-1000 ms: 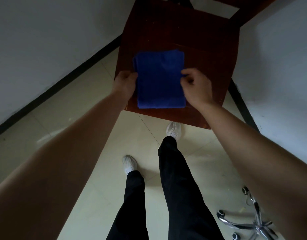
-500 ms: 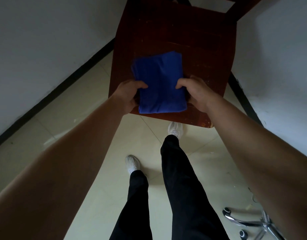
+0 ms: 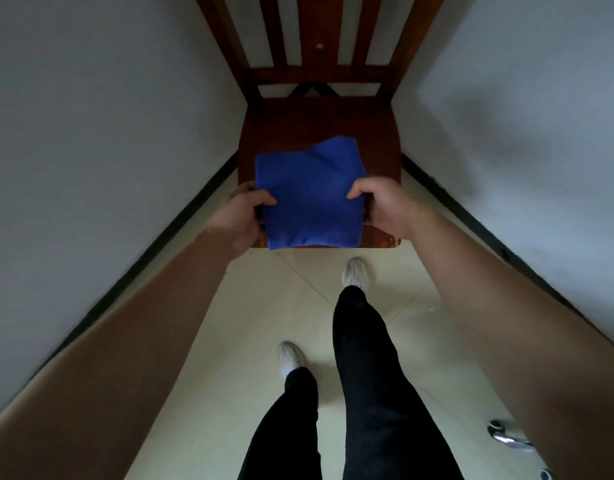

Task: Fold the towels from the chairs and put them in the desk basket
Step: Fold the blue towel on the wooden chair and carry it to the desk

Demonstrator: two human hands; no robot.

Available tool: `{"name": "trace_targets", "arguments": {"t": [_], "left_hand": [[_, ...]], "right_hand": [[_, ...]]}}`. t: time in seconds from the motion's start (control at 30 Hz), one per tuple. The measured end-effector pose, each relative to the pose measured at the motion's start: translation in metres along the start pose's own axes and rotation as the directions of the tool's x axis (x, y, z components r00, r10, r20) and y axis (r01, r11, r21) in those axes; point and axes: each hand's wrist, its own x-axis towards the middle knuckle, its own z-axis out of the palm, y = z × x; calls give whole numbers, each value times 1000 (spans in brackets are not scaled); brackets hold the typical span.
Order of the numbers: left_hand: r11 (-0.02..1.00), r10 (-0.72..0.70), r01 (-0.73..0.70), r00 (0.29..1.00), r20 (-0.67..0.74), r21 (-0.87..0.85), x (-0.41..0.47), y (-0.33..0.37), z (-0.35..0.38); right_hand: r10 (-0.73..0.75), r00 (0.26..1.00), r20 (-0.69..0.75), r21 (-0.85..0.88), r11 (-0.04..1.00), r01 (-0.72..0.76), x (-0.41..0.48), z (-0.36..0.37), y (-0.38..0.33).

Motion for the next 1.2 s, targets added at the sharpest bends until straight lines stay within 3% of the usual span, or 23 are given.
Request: {"name": "trace_targets", "arguments": {"t": [0.17, 0.3, 0.47, 0.7, 0.83, 0.97, 1.0, 1.2], "left_hand": [[995, 104, -104, 969, 223, -13, -110, 45, 25], [970, 204, -236, 920, 334, 59, -188, 63, 37], [907, 336, -409, 847, 412, 101, -287, 71, 64], [853, 436, -518, 779, 450, 69, -373, 43, 130], [816, 431, -570, 708, 559, 92, -395, 25, 186], [785, 333, -598, 627, 705, 162, -432, -30, 271], [783, 274, -595, 591, 758, 181, -451, -63, 305], [770, 50, -598, 407, 912, 225, -552, -233, 432]], "right_hand": [[-141, 990, 16, 50, 989, 140, -114, 34, -34], [-291, 956, -28, -23, 957, 290, -204, 56, -43], [-479, 864, -158, -130, 877, 462, -331, 64, -25], [-642, 634, -430, -361, 766, 531, -444, 63, 8], [-643, 511, -570, -415, 762, 496, -497, 28, 39], [-594, 350, -724, -382, 768, 514, -587, -18, 106], [-553, 286, -782, -352, 772, 529, -624, -37, 142], [-348, 96, -933, -204, 728, 654, -787, -97, 322]]}}
